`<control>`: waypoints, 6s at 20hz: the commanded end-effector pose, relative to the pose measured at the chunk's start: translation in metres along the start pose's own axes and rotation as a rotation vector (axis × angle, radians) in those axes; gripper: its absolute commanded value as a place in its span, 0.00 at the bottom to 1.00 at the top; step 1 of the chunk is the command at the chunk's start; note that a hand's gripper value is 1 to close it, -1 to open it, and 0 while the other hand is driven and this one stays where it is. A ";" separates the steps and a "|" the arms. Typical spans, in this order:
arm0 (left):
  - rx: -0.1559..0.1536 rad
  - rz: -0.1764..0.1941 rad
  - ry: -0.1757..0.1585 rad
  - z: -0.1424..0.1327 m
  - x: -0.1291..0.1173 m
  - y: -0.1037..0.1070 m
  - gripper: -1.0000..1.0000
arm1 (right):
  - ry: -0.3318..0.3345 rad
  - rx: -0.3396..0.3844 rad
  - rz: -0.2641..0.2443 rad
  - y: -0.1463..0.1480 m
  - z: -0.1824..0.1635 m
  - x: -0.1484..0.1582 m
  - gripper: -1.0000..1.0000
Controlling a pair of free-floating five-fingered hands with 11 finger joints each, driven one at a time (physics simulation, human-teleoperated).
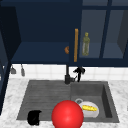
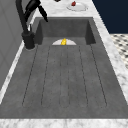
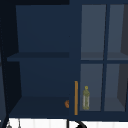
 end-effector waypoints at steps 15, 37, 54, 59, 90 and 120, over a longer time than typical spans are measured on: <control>0.000 0.000 0.000 0.000 0.000 0.000 0.50 | 0.021 0.172 -0.005 -0.008 -0.063 -0.059 0.00; 0.000 0.000 0.000 0.000 0.000 0.000 0.50 | 0.058 0.141 0.064 -0.002 -0.038 -0.050 0.00; 0.000 0.000 0.000 0.000 0.000 0.000 0.50 | 0.063 0.293 0.036 0.004 -0.108 -0.027 0.00; 0.000 0.000 0.000 0.000 0.000 0.000 0.50 | 0.079 0.400 0.020 0.001 -0.133 -0.013 0.00; 0.000 0.000 0.000 0.000 0.000 0.000 0.50 | 0.323 0.379 0.262 0.020 -0.117 0.007 1.00; 0.000 0.000 0.000 0.000 0.000 0.000 0.50 | 0.742 0.268 0.441 -0.013 -0.109 0.026 1.00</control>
